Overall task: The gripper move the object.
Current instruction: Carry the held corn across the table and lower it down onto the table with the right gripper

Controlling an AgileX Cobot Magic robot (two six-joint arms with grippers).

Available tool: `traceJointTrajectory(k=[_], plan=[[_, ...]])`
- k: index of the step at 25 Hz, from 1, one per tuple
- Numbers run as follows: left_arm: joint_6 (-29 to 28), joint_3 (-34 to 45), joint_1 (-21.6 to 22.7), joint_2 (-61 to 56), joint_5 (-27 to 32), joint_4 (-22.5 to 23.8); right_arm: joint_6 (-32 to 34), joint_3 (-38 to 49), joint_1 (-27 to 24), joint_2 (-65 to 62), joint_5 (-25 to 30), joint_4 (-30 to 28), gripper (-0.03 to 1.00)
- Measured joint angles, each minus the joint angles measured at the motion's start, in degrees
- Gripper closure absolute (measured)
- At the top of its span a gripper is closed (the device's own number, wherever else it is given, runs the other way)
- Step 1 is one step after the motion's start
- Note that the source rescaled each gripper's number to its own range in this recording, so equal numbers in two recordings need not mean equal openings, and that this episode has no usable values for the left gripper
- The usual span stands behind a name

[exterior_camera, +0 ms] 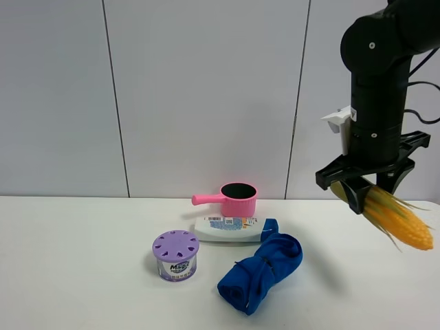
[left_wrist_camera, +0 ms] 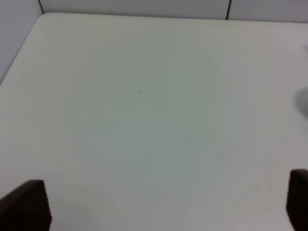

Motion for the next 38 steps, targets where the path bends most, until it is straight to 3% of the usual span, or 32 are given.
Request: traceJointTrajectory(k=[4, 14, 32, 33, 36, 38], plan=[[0.0, 0.0, 0.0, 0.0, 0.0, 0.0, 0.26, 0.42, -0.67, 4.1, -7.88, 0.91, 0.97], [0.0, 0.0, 0.0, 0.0, 0.0, 0.0, 3.03, 0.56, -0.67, 13.76, -19.19, 0.92, 0.97], [0.0, 0.0, 0.0, 0.0, 0.0, 0.0, 6.4, 0.51, -0.67, 16.49, -21.49, -1.95, 0.96], [0.0, 0.0, 0.0, 0.0, 0.0, 0.0, 6.88, 0.51, -0.67, 16.49, -21.43, -1.95, 0.9], [0.0, 0.0, 0.0, 0.0, 0.0, 0.0, 9.57, 0.51, -0.67, 16.49, -21.14, -1.95, 0.55], [0.0, 0.0, 0.0, 0.0, 0.0, 0.0, 10.86, 0.51, -0.67, 16.49, -20.67, -1.95, 0.39]])
